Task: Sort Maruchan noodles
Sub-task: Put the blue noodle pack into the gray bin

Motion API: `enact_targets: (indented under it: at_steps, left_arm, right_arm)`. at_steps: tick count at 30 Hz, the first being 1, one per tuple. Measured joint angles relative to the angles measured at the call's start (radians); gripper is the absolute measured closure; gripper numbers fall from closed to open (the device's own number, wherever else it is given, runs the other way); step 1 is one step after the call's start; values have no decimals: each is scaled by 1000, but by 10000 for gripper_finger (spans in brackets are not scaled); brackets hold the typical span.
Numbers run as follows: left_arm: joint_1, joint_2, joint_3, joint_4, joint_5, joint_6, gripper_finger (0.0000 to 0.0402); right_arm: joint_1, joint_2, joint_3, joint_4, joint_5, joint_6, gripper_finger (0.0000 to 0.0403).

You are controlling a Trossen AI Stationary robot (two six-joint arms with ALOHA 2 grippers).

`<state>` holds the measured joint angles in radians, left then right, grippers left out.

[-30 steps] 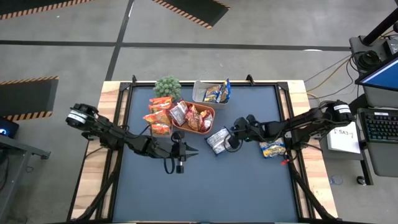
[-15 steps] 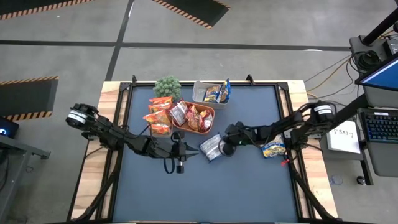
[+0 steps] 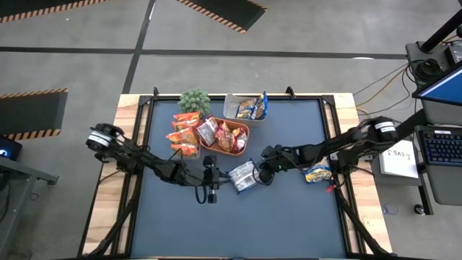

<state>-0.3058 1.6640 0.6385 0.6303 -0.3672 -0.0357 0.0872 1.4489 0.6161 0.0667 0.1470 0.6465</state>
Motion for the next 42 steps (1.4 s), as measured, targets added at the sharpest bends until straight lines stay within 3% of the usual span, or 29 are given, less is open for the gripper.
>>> enact_targets:
  at_steps: [8, 26, 35, 42]
  left_arm:
    - [3, 136, 0, 152, 0, -5, 362]
    - [20, 250, 1, 186, -16, -55, 362]
    - [21, 300, 4, 187, -19, -80, 362]
    - [21, 308, 4, 180, -19, -90, 362]
  right_arm:
    - [1, -76, -1, -39, -84, 125, 358]
    - [-12, -5, -1, 57, -68, 173, 155]
    - [-60, -5, -5, 87, -68, 165, 96]
    - [-62, 13, -18, 114, -69, 178, 73]
